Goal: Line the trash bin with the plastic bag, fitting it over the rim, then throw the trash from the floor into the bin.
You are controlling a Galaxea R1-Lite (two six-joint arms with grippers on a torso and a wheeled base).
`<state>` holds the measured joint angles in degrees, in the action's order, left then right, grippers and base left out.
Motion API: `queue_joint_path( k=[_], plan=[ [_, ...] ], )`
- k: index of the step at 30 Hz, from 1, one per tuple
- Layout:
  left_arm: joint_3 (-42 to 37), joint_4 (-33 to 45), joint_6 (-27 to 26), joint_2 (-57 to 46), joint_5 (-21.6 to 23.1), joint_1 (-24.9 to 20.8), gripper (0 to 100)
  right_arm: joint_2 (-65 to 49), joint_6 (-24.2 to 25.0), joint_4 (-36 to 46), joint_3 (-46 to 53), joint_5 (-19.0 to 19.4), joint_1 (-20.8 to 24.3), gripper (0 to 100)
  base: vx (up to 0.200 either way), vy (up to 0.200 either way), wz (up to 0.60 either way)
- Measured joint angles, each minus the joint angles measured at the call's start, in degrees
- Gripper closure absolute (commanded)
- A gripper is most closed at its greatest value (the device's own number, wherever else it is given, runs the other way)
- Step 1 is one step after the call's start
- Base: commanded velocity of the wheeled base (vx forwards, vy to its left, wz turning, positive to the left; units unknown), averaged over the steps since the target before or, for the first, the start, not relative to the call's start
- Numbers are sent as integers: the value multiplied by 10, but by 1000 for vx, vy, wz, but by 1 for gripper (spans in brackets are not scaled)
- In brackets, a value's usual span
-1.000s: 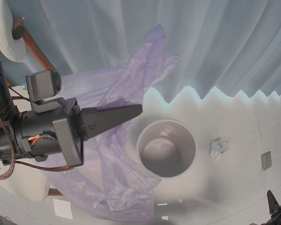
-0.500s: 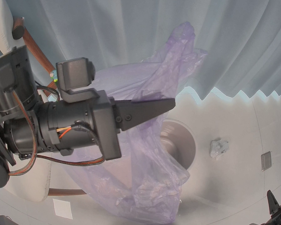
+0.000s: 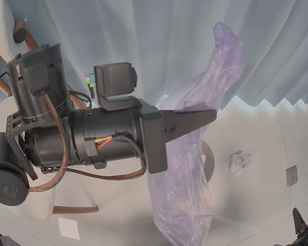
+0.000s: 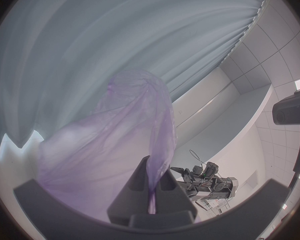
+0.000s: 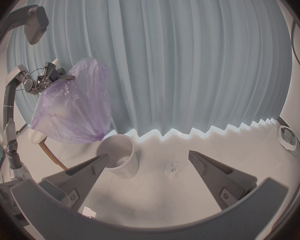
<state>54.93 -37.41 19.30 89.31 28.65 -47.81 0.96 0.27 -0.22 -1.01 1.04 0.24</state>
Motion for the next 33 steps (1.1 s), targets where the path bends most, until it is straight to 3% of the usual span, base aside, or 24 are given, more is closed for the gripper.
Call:
queue_joint_path(
  k=[33],
  plan=[
    [-2,-1,-3,21,0,7,100,0,0,0,0,0,0,0,0,0,0]
  ],
)
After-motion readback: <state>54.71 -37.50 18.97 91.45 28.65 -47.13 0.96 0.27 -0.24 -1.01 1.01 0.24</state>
